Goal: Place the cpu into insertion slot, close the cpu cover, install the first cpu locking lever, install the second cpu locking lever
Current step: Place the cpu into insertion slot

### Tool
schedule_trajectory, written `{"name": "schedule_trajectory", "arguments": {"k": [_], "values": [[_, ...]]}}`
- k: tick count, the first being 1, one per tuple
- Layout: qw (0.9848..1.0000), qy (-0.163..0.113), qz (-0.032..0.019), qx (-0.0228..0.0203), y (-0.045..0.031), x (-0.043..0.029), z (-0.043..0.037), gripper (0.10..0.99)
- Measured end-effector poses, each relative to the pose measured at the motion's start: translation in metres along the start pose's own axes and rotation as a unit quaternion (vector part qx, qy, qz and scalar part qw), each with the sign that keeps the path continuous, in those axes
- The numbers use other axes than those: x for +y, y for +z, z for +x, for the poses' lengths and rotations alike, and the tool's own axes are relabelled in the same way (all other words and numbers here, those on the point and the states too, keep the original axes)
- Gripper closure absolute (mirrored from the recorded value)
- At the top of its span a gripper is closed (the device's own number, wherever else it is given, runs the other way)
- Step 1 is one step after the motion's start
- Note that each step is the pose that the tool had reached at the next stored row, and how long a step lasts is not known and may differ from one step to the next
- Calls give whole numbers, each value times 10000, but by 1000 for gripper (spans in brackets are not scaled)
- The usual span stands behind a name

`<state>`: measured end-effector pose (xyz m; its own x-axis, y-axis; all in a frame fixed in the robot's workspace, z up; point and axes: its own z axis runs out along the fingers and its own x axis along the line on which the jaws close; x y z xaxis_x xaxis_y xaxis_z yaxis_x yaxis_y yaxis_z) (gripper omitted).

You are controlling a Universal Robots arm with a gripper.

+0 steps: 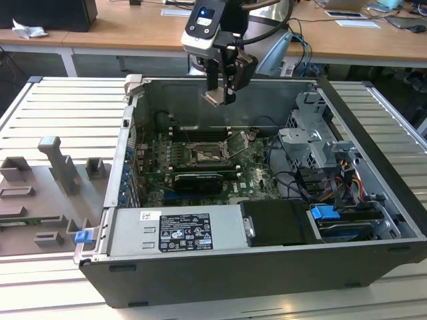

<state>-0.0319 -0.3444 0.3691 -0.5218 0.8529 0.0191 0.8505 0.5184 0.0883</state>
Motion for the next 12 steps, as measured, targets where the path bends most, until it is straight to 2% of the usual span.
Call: {"name": "schedule_trajectory", "arguments": {"k": [12], "values": [[9997, 249, -5, -22, 3, 0, 0, 557]]}}
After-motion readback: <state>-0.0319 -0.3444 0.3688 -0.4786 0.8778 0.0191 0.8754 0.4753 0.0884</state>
